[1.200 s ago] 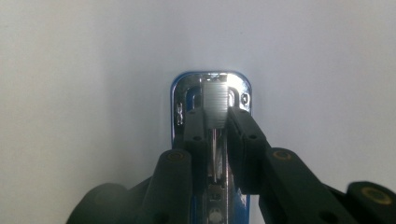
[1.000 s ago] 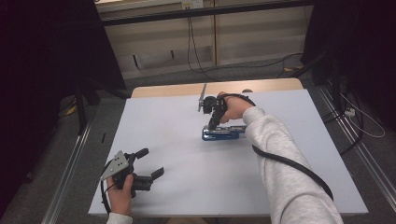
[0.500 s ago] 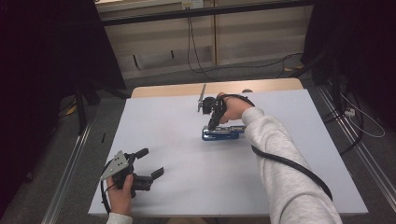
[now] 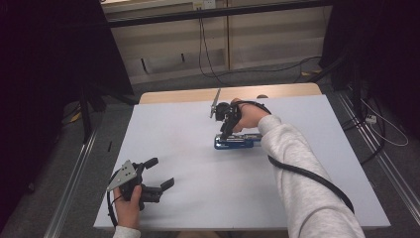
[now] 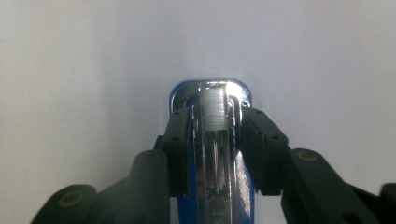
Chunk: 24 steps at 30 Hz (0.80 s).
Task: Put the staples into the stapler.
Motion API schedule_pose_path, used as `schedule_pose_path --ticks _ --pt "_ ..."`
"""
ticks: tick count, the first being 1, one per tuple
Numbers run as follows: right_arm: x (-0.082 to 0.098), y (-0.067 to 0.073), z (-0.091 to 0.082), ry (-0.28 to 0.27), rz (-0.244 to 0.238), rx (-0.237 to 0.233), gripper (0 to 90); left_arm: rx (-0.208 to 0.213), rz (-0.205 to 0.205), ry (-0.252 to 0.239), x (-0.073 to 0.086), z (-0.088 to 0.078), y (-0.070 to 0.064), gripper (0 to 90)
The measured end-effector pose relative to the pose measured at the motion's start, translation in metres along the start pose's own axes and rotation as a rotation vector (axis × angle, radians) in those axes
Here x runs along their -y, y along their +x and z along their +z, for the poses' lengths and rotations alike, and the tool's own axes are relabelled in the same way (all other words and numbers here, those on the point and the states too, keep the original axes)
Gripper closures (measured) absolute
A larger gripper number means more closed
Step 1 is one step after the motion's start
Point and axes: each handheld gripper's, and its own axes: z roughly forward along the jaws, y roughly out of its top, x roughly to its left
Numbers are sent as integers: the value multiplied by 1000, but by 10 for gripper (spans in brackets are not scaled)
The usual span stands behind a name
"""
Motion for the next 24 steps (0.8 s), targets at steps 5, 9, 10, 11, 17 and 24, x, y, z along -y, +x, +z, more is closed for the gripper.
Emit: schedule_pose_path --ticks 5,9,10,11,17,24 --pt "6 1 -7 -30 38 16 533 0 -12 0 0 2 2 24" --pt "13 2 -11 -62 73 21 492 -10 -17 1 -2 4 3 24" --pt "16 2 -12 -70 86 16 481 -10 -17 1 -2 4 3 23" --pt "18 2 -13 -74 101 18 461 -7 -21 1 -3 6 3 23" --pt "33 4 -18 -98 149 34 359 2 -8 11 -5 12 2 23" --pt "52 7 -29 -145 201 64 282 0 4 28 -8 18 0 23"
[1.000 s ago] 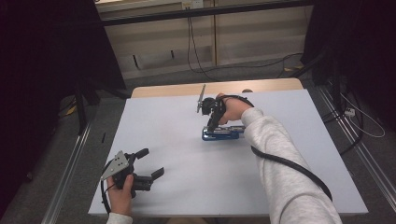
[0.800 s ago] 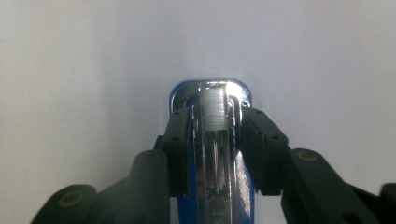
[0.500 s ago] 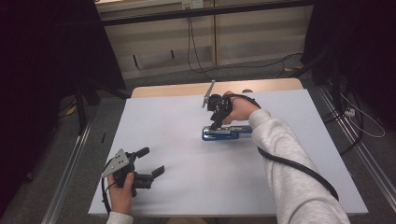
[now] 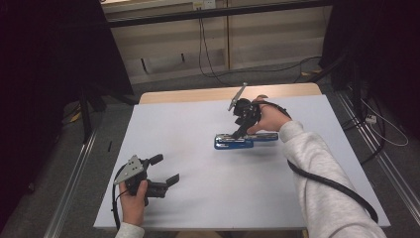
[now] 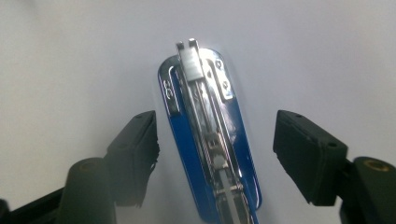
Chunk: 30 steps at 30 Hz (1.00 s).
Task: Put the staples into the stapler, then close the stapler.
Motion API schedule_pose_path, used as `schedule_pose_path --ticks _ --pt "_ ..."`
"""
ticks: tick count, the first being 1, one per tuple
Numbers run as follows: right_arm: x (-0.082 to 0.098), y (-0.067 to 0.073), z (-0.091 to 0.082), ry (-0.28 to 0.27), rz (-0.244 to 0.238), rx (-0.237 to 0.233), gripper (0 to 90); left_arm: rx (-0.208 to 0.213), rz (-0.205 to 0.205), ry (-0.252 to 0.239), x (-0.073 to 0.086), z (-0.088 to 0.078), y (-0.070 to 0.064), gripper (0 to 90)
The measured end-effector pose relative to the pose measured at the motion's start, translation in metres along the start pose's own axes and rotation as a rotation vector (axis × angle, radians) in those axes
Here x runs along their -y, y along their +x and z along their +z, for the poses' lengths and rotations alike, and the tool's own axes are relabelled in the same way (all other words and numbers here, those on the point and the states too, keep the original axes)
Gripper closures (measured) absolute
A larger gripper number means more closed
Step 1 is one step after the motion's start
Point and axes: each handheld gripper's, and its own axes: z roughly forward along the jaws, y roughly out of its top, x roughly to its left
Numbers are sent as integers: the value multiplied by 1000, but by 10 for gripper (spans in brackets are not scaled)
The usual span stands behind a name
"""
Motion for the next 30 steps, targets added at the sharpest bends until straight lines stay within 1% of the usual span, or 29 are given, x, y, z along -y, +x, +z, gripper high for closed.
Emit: schedule_pose_path --ticks 1,2,3,5,6,7,8,9,11,12,14,15,18,19,20,21,23,25,26,28,29,30 --pt "8 -1 -4 -20 18 9 258 19 -17 4 0 2 0 23" --pt "12 -1 -6 -23 27 14 245 19 -17 4 0 2 0 23" --pt "16 -1 -8 -26 26 27 226 21 -24 7 0 5 1 23" --pt "24 -1 -11 -32 43 30 198 17 -21 14 -1 7 0 23" --pt "24 -1 -11 -32 43 30 198 17 -21 14 -1 7 0 23" --pt "32 0 -15 -45 50 46 190 24 -18 23 -2 9 -1 22" --pt "32 0 -15 -45 50 46 190 24 -18 23 -2 9 -1 22" --pt "40 0 -18 -59 73 45 176 31 -21 33 -3 11 -1 22" --pt "43 0 -20 -64 79 52 173 28 -25 32 -2 12 -2 22" --pt "49 0 -22 -80 92 56 164 39 -21 47 -3 14 -3 22" --pt "52 0 -23 -84 98 61 163 36 -23 48 -2 15 -3 22" --pt "58 0 -24 -88 106 70 157 39 -25 59 -3 17 -4 22" --pt "61 0 -26 -89 110 78 153 35 -24 61 -3 18 -4 22" --pt "65 1 -28 -103 127 84 147 41 -32 66 -4 20 -3 22" --pt "65 1 -28 -103 127 84 147 41 -32 66 -4 20 -3 22" --pt "71 1 -32 -122 147 101 144 38 -31 66 -5 23 -2 22" --pt "76 2 -34 -131 161 114 139 32 -29 71 -7 26 -2 22" --pt "81 3 -36 -139 163 132 127 34 -38 71 -8 29 0 22" --pt "81 3 -36 -139 163 132 127 34 -38 71 -8 29 0 22" --pt "88 5 -37 -149 186 142 119 28 -37 84 -8 32 1 24" --pt "96 8 -38 -173 201 153 113 31 -34 97 -9 35 2 24" --pt "98 8 -39 -186 214 151 118 22 -42 99 -9 37 2 24"
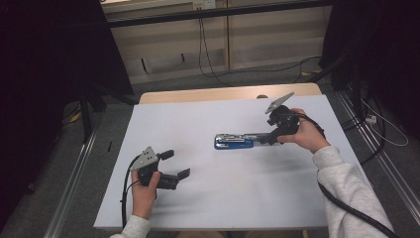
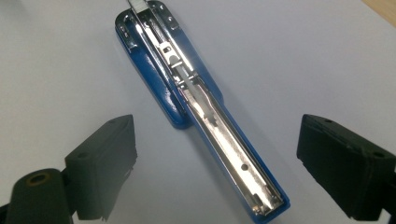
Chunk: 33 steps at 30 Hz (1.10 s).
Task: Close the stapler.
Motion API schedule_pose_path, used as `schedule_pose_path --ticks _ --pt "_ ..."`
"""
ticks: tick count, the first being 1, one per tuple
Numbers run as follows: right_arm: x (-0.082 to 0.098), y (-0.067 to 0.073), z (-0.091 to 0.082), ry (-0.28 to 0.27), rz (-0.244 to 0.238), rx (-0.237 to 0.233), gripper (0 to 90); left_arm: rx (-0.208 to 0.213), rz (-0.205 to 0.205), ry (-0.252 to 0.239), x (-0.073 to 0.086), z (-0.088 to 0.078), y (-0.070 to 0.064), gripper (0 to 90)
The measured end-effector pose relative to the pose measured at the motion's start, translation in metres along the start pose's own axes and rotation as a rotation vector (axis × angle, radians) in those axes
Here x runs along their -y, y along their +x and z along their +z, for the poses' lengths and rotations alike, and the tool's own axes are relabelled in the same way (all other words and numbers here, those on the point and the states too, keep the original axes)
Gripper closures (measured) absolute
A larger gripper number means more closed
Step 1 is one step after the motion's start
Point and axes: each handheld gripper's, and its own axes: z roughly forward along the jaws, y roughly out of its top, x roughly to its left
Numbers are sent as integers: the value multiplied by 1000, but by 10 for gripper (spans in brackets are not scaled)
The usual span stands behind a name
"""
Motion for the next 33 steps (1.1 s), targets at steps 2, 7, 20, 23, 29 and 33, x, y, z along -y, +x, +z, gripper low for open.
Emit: schedule_pose_path --ticks 2,7,20,23,29,33 --pt "3 -1 -1 -7 9 11 115 -3 1 6 -1 2 0 24" --pt "24 -2 -10 -41 57 67 109 0 -12 19 -6 12 4 26" --pt "52 -2 -20 -130 165 104 97 -33 -16 126 -21 48 5 31" --pt "57 -1 -20 -134 184 111 99 -43 -20 144 -23 57 8 36" --pt "64 0 -21 -128 199 131 118 -64 -57 124 -22 69 13 45" --pt "71 1 -25 -137 219 141 160 -89 -49 145 -28 77 15 54"
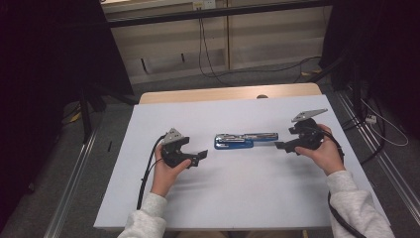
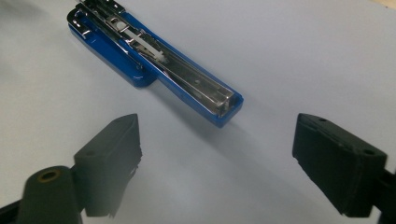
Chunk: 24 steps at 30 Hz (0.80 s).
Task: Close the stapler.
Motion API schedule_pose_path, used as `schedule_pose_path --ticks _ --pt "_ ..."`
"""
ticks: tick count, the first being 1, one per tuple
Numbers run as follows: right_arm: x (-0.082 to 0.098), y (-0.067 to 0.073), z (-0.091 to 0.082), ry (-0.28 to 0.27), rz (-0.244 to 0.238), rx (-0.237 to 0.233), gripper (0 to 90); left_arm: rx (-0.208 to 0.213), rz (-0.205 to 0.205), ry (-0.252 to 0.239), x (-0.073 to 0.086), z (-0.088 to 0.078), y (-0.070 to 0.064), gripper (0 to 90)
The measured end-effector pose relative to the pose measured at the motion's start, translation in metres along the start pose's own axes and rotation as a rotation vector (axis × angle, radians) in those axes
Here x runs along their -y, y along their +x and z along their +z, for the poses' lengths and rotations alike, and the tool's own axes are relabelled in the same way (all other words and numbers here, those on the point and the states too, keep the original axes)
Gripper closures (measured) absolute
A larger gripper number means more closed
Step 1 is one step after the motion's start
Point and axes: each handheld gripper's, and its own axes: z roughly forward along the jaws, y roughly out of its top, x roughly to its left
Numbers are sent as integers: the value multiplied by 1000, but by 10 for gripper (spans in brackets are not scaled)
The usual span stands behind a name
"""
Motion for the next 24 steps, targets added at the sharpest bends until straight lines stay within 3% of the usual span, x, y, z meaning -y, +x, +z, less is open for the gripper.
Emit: schedule_pose_path --ticks 4,5,7,8,10,12,13,14,17,20,21,24 --pt "3 -1 -3 -11 20 12 229 6 -23 -20 -2 4 0 117" --pt "5 -1 -5 -4 13 22 284 -11 -44 -22 -2 6 2 159" --pt "6 -1 -5 1 7 32 298 -23 -55 -16 -2 8 3 165" --pt "7 -2 -6 -1 10 48 379 -29 -48 -6 -2 10 5 284" --pt "8 -3 -6 -7 28 61 429 -28 -55 4 -3 12 5 349" --pt "9 -4 -6 -7 33 70 459 -36 -43 28 -5 17 4 473" --pt "9 -4 -6 -6 33 81 498 -44 -41 36 -6 20 3 473" --pt "11 -5 -4 4 37 94 595 -43 -40 52 -7 26 2 574" --pt "14 -5 0 10 48 112 720 -59 -22 80 -7 33 1 732" --pt "16 -4 4 24 42 118 780 -54 -35 113 -7 40 1 792" --pt "17 -3 8 28 39 113 856 -44 -31 123 -8 43 1 838" --pt "17 -1 14 42 27 112 891 -46 -27 143 -9 49 0 877"
